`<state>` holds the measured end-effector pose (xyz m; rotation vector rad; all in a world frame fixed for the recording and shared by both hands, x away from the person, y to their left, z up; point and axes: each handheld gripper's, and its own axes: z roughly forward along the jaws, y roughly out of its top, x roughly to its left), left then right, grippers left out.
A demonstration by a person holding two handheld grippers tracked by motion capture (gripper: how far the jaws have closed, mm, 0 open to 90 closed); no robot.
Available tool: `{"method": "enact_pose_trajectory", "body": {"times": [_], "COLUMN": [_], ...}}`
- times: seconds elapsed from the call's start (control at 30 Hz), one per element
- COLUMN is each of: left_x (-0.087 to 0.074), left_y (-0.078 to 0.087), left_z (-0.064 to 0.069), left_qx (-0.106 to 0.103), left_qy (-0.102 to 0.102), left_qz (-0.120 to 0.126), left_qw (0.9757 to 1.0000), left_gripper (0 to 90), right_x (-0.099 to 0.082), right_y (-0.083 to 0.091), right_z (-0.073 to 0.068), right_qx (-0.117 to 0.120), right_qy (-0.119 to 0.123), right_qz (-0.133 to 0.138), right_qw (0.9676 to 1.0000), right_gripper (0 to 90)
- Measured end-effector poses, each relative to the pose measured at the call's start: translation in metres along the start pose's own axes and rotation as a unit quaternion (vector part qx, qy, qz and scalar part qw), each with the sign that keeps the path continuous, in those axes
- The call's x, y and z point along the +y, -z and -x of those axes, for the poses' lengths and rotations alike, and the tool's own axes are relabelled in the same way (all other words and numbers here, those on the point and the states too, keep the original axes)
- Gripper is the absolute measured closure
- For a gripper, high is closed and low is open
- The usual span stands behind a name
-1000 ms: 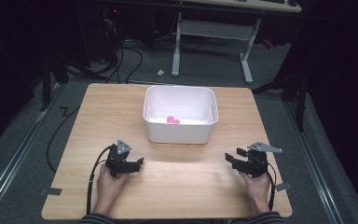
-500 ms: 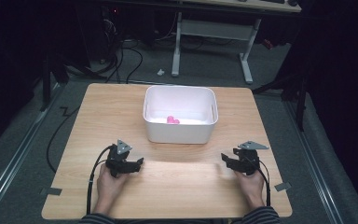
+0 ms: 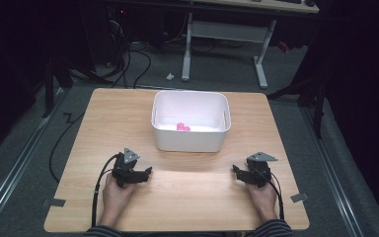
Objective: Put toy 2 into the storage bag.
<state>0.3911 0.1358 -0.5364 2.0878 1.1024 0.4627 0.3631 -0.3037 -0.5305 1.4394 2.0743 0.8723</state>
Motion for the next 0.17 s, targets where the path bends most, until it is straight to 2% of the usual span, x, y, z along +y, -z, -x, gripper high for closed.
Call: {"method": "enact_pose_trajectory", "body": {"times": [0.17], "left_x": [0.0], "left_y": [-0.0001], "left_z": [0.0], "left_qx": [0.0], "left_qy": [0.0], "left_qz": [0.0], "left_qw": [1.0], "left_gripper": [19.8], "right_x": [0.0], "right_y": [-0.0001], "right_z": [-0.0001], "right_qx": [0.0], "right_qy": [-0.001], "right_qz": [-0.001], "right_qw": [1.0], "right_gripper": [33.4]}}
